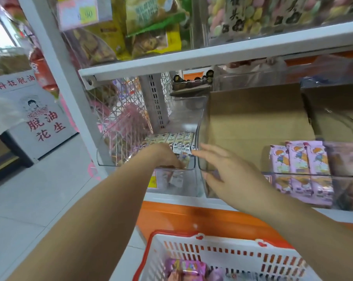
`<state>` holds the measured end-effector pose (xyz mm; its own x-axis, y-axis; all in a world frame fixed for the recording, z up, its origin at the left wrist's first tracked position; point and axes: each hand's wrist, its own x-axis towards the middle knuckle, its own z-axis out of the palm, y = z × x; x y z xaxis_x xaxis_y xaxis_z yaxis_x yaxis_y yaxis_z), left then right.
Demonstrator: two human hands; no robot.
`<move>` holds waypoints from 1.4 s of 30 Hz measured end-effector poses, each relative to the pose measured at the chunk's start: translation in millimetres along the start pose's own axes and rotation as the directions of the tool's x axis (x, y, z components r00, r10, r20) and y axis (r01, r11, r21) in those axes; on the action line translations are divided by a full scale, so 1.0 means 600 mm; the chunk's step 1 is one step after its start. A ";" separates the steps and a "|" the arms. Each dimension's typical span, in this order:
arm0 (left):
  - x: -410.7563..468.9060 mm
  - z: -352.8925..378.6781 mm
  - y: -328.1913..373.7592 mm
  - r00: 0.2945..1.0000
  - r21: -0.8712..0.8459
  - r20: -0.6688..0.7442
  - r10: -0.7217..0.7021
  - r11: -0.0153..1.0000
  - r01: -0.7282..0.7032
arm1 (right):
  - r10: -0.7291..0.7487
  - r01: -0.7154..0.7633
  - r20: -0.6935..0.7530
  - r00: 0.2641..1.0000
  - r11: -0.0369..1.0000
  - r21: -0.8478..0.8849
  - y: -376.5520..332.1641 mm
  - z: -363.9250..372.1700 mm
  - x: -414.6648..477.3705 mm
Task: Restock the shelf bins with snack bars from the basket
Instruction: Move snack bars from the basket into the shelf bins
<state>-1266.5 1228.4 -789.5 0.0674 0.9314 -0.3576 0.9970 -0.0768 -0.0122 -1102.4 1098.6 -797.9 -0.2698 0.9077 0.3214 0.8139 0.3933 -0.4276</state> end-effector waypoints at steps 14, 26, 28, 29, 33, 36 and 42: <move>0.013 -0.008 -0.026 0.969 0.189 0.227 0.098 0.972 -0.143 | -0.017 0.018 0.027 0.999 0.999 -0.029 -0.003 -0.006 -0.005; 0.007 -0.002 -0.013 0.984 0.312 0.122 0.132 0.936 -0.164 | -0.012 0.013 0.031 0.999 0.999 -0.051 -0.005 -0.004 -0.005; 0.000 -0.001 -0.014 0.987 0.283 0.094 0.133 0.947 -0.155 | -0.019 0.021 0.023 1.000 0.998 -0.062 -0.003 -0.002 -0.004; -0.007 -0.003 -0.015 0.988 0.236 0.070 0.134 0.961 -0.147 | -0.020 0.022 0.021 1.000 0.998 -0.057 -0.002 0.000 -0.004; -0.052 -0.009 -0.032 0.966 -0.153 -0.221 0.132 0.974 -0.168 | -0.079 0.086 -0.104 0.991 0.994 0.067 0.001 0.010 -0.019; -0.118 0.028 -0.041 0.788 -0.314 -0.610 0.076 0.890 -0.329 | -0.259 0.259 -0.247 0.934 0.965 -0.036 -0.002 0.021 -0.047; -0.252 0.191 -0.048 0.593 -0.439 -0.803 -0.062 0.734 -0.518 | -0.327 0.349 0.155 0.932 0.924 -0.153 0.002 0.056 -0.138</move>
<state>-1309.7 1048.8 -842.0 0.0096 0.8427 0.5384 0.7135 -0.3830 0.5867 -1096.3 1028.7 -853.2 -0.5973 0.7404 0.3085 0.7367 0.6585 -0.1540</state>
